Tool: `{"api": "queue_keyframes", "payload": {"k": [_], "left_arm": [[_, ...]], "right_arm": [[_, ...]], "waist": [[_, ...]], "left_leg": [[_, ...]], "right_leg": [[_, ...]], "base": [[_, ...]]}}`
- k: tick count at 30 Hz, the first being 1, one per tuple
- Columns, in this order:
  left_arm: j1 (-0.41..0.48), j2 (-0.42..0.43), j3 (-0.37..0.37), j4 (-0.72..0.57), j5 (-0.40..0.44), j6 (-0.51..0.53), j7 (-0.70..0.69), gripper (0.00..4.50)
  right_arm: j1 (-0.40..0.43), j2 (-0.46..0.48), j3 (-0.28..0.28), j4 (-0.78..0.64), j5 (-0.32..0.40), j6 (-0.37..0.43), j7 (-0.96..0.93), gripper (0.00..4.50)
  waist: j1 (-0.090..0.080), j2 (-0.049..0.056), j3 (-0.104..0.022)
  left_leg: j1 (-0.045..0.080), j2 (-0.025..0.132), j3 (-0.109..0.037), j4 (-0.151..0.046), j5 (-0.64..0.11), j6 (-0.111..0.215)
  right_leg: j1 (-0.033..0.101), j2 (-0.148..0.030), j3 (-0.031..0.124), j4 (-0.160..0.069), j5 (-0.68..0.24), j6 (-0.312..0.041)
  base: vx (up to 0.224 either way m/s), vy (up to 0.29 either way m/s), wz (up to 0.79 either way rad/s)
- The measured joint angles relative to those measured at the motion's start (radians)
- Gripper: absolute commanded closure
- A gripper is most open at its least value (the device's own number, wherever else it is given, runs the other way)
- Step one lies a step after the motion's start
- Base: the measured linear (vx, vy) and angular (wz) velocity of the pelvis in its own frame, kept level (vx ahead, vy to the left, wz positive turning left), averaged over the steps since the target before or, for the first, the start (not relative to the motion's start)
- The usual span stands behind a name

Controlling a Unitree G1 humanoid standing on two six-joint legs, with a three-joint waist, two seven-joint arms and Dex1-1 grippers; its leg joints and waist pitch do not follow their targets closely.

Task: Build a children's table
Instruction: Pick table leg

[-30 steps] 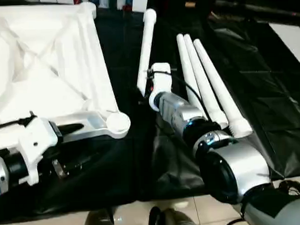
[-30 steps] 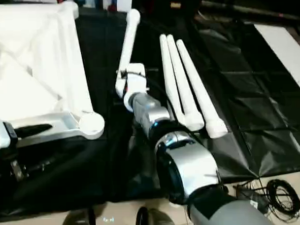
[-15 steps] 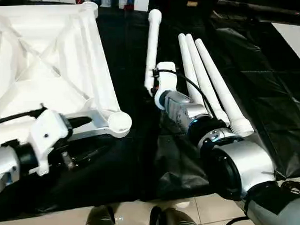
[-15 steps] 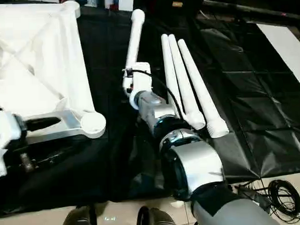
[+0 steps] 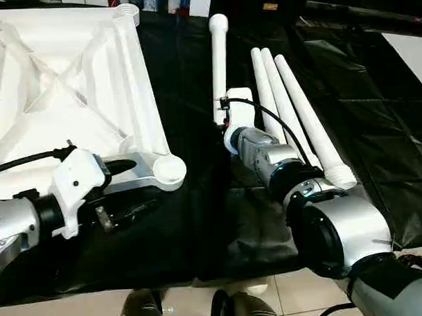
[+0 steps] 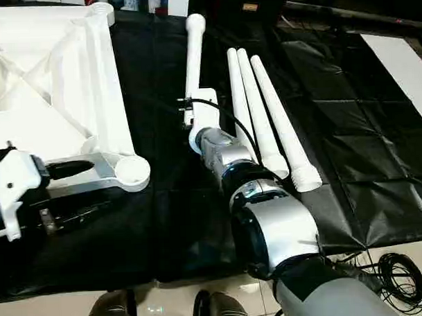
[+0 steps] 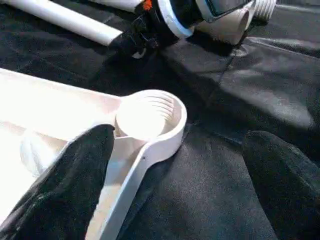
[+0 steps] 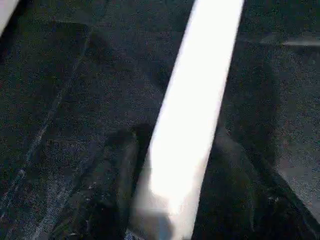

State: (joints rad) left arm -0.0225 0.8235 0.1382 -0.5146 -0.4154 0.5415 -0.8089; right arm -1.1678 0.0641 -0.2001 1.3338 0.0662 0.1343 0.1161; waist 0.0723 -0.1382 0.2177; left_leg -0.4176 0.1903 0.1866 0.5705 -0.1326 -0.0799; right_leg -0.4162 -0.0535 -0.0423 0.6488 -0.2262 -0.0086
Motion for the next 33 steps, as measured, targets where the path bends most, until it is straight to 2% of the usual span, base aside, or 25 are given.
{"api": "queue_keyframes", "payload": {"k": [8, 9, 11, 15, 18, 20, 21, 23, 24, 27, 31, 33], "left_arm": [[-0.054, -0.062, -0.051, 0.079, 0.039, -0.044, 0.032, 0.00], [-0.078, -0.090, -0.066, 0.109, 0.058, -0.067, 0.047, 0.00], [-0.098, -0.108, -0.079, 0.142, 0.075, -0.091, 0.061, 0.00], [-0.147, -0.170, -0.096, 0.205, 0.109, -0.136, 0.115, 0.00], [-0.197, -0.237, -0.107, 0.273, 0.128, -0.131, 0.187, 0.00], [-0.219, -0.260, -0.108, 0.302, 0.137, -0.129, 0.215, 0.00], [-0.241, -0.301, -0.104, 0.330, 0.138, -0.128, 0.247, 0.00], [-0.271, -0.361, -0.107, 0.367, 0.139, -0.125, 0.291, 0.00], [-0.309, -0.422, -0.105, 0.397, 0.152, -0.100, 0.355, 0.00], [-0.366, -0.501, -0.105, 0.429, 0.112, 0.053, 0.423, 0.00], [-0.386, -0.564, -0.115, 0.456, 0.078, 0.017, 0.431, 0.00], [-0.428, -0.612, -0.113, 0.503, 0.077, -0.012, 0.453, 0.00]], "right_arm": [[0.010, -0.027, -0.001, 0.005, -0.003, 0.015, 0.010, 2.97], [0.019, -0.038, 0.000, 0.005, -0.006, 0.016, 0.020, 3.05], [0.027, -0.042, 0.000, 0.005, -0.011, 0.016, 0.027, 3.21], [0.042, -0.056, -0.002, 0.006, -0.017, 0.016, 0.044, 3.28], [0.057, -0.074, -0.007, 0.006, -0.014, 0.016, 0.067, 3.30], [0.067, -0.081, -0.013, 0.006, -0.001, 0.014, 0.075, 3.30], [0.077, -0.090, -0.024, 0.005, 0.008, 0.008, 0.098, 3.30], [0.084, -0.097, -0.032, -0.002, 0.021, -0.002, 0.138, 3.30], [0.103, -0.101, -0.042, -0.029, 0.037, -0.018, 0.175, 3.30], [0.145, -0.099, -0.057, -0.105, 0.077, -0.040, 0.247, 3.30], [0.202, -0.095, -0.067, -0.204, 0.119, -0.056, 0.308, 3.30], [0.276, -0.086, -0.068, -0.336, 0.148, -0.036, 0.332, 3.30]], "waist": [[0.006, 0.001, -0.002], [0.013, 0.006, -0.005], [0.015, 0.012, -0.009], [0.017, 0.034, -0.023], [0.021, 0.056, -0.042], [0.020, 0.062, -0.051], [0.023, 0.069, -0.058], [0.023, 0.078, -0.064], [0.026, 0.081, -0.066], [0.027, 0.091, -0.079], [0.030, 0.100, -0.087], [0.037, 0.105, -0.091]], "left_leg": [[0.000, 0.002, 0.000, 0.010, 0.002, 0.002], [-0.001, 0.002, 0.000, 0.014, 0.001, 0.002], [-0.001, 0.002, -0.001, 0.019, 0.001, 0.002], [-0.001, 0.003, -0.001, 0.023, 0.001, 0.003], [-0.001, 0.003, -0.001, 0.027, 0.001, 0.004], [-0.001, 0.003, -0.001, 0.029, 0.000, 0.006], [-0.001, 0.003, -0.002, 0.030, 0.000, 0.006], [-0.001, 0.003, -0.002, 0.031, 0.000, 0.007], [-0.001, 0.003, -0.002, 0.032, 0.000, 0.007], [-0.001, 0.003, -0.002, 0.034, 0.000, 0.007], [-0.001, 0.004, -0.002, 0.036, 0.000, 0.010], [-0.001, 0.004, -0.003, 0.036, 0.000, 0.011]], "right_leg": [[0.001, 0.000, 0.000, 0.009, 0.003, 0.000], [0.001, 0.000, 0.000, 0.012, 0.003, 0.000], [0.001, -0.001, 0.000, 0.015, 0.003, -0.001], [0.002, -0.002, 0.000, 0.017, 0.008, -0.001], [0.004, -0.003, 0.000, 0.020, 0.010, -0.001], [0.004, -0.003, 0.000, 0.022, 0.011, -0.001], [0.004, -0.003, 0.000, 0.022, 0.011, -0.001], [0.005, -0.003, 0.000, 0.022, 0.014, -0.001], [0.005, -0.004, -0.001, 0.022, 0.015, -0.001], [0.006, -0.004, -0.001, 0.022, 0.018, -0.002], [0.007, -0.004, -0.001, 0.022, 0.021, -0.002], [0.008, -0.004, -0.002, 0.020, 0.022, -0.002]], "base": [[0.000, 0.000, 0.00], [0.000, 0.000, 0.00], [0.000, 0.000, 0.00], [0.000, 0.000, 0.00], [0.000, 0.000, 0.00], [0.000, 0.000, 0.00], [0.000, 0.000, 0.00], [0.000, 0.000, 0.00], [0.000, 0.000, 0.00], [0.000, 0.000, 0.00], [0.000, 0.000, 0.00], [0.000, 0.000, 0.00]]}}
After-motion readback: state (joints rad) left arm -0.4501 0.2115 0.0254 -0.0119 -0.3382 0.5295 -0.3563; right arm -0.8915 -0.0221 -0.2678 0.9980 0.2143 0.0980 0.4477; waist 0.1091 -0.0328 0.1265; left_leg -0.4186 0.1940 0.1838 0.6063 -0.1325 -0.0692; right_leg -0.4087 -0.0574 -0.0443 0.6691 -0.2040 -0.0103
